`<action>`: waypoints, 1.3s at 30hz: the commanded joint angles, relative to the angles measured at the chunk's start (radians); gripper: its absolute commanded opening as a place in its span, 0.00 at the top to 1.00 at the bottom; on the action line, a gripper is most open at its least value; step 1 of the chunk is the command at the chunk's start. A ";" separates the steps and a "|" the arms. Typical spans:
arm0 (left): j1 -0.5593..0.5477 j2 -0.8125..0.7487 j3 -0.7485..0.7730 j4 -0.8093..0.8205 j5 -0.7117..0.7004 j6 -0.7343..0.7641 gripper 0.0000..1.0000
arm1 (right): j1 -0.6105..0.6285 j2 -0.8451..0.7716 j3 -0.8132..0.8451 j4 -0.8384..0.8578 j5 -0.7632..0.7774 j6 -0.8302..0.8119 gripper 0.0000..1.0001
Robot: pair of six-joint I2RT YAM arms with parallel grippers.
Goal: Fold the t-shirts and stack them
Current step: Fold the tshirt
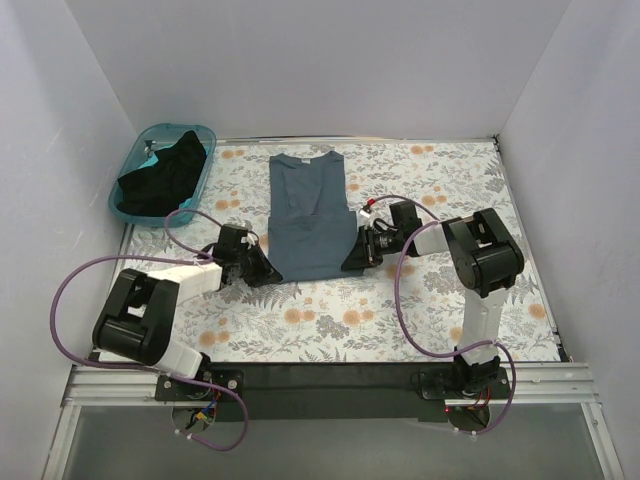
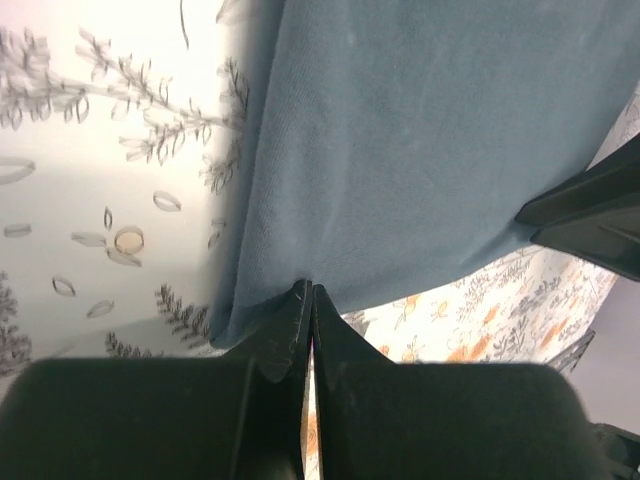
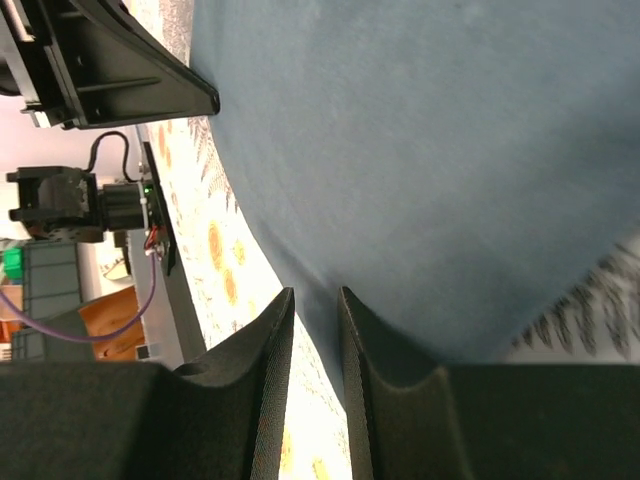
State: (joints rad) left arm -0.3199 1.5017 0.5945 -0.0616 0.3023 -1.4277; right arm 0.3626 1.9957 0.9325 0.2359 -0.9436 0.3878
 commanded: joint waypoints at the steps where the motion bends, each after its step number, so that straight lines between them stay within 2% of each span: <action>1: 0.001 -0.056 -0.076 -0.133 -0.026 0.000 0.98 | -0.036 0.017 -0.073 -0.052 0.123 -0.058 0.72; 7: 0.001 -0.201 -0.033 -0.196 -0.031 -0.016 0.92 | -0.036 -0.158 -0.009 -0.058 0.120 0.011 0.72; 11: 0.001 -0.178 0.100 -0.192 -0.078 0.001 0.77 | -0.036 -0.163 0.119 -0.058 0.144 0.048 0.71; 16: 0.012 0.018 0.328 -0.123 -0.155 0.067 0.74 | -0.039 -0.060 0.309 -0.055 0.213 0.075 0.70; 23: 0.042 0.319 0.527 -0.075 -0.164 0.110 0.74 | -0.047 0.145 0.492 -0.050 0.239 0.131 0.70; 27: 0.051 0.414 0.565 -0.075 -0.160 0.115 0.74 | -0.057 0.201 0.491 -0.050 0.258 0.129 0.70; 33: 0.059 0.434 0.562 -0.075 -0.157 0.125 0.74 | -0.088 0.219 0.437 -0.049 0.278 0.103 0.70; 38: 0.059 0.362 0.568 -0.141 -0.158 0.148 0.72 | -0.094 0.086 0.396 -0.081 0.319 0.071 0.69; 39: 0.059 0.338 0.570 -0.159 -0.167 0.154 0.68 | -0.094 0.062 0.390 -0.105 0.328 0.048 0.68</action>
State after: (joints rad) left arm -0.2653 1.9194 1.1530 -0.1299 0.1745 -1.3167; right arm 0.2825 2.1700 1.3457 0.1802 -0.6769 0.4984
